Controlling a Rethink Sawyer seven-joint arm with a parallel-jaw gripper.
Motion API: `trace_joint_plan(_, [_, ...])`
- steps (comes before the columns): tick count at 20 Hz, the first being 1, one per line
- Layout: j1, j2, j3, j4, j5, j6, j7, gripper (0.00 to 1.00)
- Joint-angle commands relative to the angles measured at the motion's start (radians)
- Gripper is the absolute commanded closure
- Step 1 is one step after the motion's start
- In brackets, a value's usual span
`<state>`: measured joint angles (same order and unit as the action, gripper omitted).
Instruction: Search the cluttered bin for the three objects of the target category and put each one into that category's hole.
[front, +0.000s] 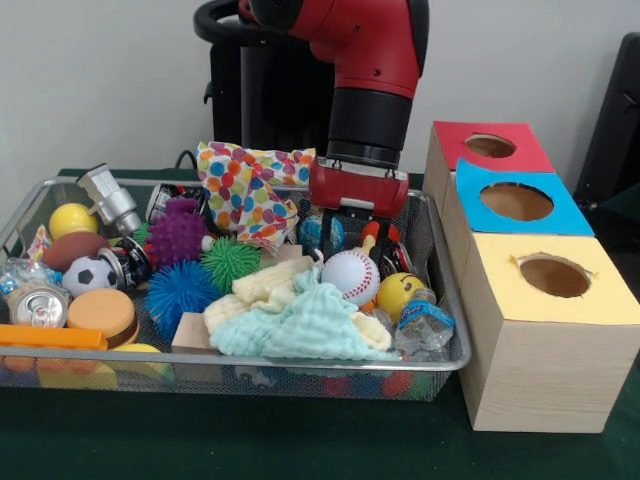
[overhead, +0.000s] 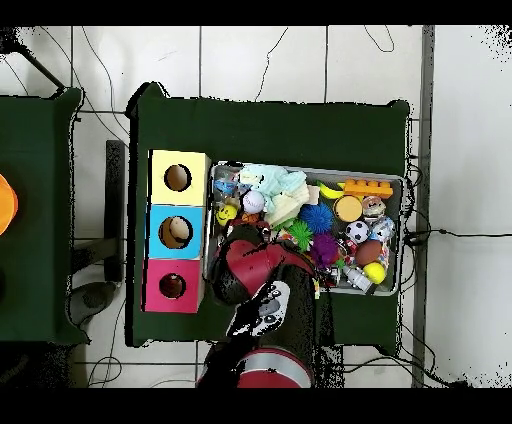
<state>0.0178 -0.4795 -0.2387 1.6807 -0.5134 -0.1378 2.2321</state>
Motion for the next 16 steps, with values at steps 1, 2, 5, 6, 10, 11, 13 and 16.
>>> trace_joint_plan(1, [-0.122, 0.028, 0.171, -0.038, -0.039, 0.105, 0.002, 0.00])
trace_joint_plan(2, [-0.140, 0.030, 0.191, -0.015, -0.030, 0.131, 0.004, 0.00])
trace_joint_plan(5, [-0.261, 0.032, 0.328, 0.100, 0.015, 0.260, -0.002, 0.00])
trace_joint_plan(6, [-0.276, 0.032, 0.344, 0.119, 0.024, 0.275, -0.001, 0.00])
trace_joint_plan(10, [-0.307, -0.005, 0.389, 0.161, 0.020, 0.297, -0.012, 0.00])
trace_joint_plan(11, [-0.314, -0.021, 0.403, 0.153, 0.006, 0.307, -0.036, 0.00])
trace_joint_plan(13, [-0.299, -0.032, 0.405, 0.125, -0.031, 0.275, -0.054, 0.00])
trace_joint_plan(16, [-0.299, -0.038, 0.431, 0.087, -0.072, 0.246, -0.084, 0.00])
